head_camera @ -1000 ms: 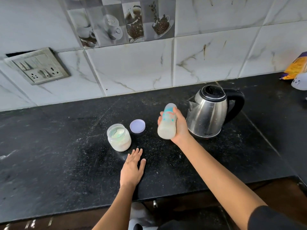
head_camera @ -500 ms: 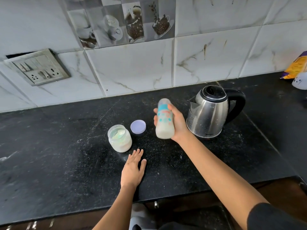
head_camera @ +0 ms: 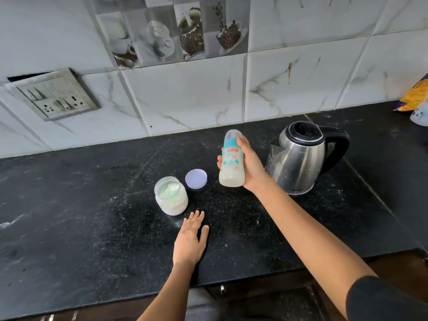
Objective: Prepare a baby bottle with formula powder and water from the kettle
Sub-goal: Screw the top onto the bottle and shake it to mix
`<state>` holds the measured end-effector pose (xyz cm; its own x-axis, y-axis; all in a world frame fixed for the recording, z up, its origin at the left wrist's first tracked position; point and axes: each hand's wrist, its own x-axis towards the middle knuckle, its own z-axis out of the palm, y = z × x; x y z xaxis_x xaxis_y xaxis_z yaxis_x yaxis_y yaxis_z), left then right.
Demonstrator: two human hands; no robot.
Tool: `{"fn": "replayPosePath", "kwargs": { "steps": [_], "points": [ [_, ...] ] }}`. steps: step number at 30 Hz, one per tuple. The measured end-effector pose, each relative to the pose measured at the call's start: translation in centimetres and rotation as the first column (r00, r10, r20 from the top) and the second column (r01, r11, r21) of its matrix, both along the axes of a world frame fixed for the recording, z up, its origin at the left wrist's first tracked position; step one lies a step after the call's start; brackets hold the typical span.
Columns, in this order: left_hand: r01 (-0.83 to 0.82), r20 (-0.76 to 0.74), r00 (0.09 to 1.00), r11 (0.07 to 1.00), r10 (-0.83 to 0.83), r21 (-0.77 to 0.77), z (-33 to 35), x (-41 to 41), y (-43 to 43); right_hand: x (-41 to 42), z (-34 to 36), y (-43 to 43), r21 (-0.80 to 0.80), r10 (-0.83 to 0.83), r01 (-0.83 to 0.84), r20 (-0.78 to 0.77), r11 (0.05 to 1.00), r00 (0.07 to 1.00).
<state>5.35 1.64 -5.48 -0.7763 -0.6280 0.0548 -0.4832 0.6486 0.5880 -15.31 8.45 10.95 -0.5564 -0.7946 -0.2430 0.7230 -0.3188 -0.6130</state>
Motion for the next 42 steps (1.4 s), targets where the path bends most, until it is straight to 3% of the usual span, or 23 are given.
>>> {"fn": "replayPosePath", "kwargs": {
  "steps": [6, 9, 11, 16, 21, 24, 31, 38, 42],
  "points": [
    [0.006, -0.012, 1.0, 1.0, -0.007, -0.008, -0.1, 0.1, -0.1, 0.9, 0.2, -0.4, 0.019, -0.026, 0.022, 0.253, 1.0, 0.967],
    [0.012, -0.009, 1.0, 1.0, -0.012, -0.011, -0.1, 0.1, 0.0, 1.5, 0.3, -0.4, 0.075, -0.078, 0.05, 0.432, 0.996, 0.899],
    [0.018, -0.009, 1.0, 1.0, -0.018, -0.011, 0.0, 0.1, 0.0, 1.8, 0.3, -0.5, 0.105, -0.124, 0.085, 0.465, 0.991, 0.876],
    [0.018, -0.002, 1.0, 1.0, -0.018, 0.001, 0.0, 0.1, -0.1, 2.0, 0.7, -0.2, 0.031, -0.049, 0.041, 0.324, 0.999, 0.945],
    [0.016, 0.004, 1.0, 1.0, -0.016, 0.003, 0.1, 0.1, 0.0, 1.8, 1.5, -0.2, -0.211, -0.035, 0.032, -0.01, 0.977, 0.999],
    [0.017, 0.002, 1.0, 1.0, -0.017, -0.003, 0.1, 0.1, -0.1, 1.6, 2.1, -0.3, -0.236, -0.065, 0.018, -0.192, 0.972, 0.979],
    [0.023, 0.013, 1.0, 1.0, -0.023, -0.011, 0.2, 0.2, -0.1, 0.6, -0.2, 1.1, -0.065, -0.045, 0.015, -0.495, 0.998, 0.868],
    [0.02, 0.017, 1.0, 1.0, -0.019, -0.007, 0.5, 0.1, 0.1, -0.9, -4.6, 2.8, 0.23, 0.291, -0.186, -0.625, 0.955, 0.724],
    [0.022, 0.007, 1.0, 1.0, -0.022, -0.01, 0.6, 0.1, 0.2, -1.2, -5.9, 3.2, 0.376, 0.413, -0.204, -0.644, 0.904, 0.644]
  ]
}}
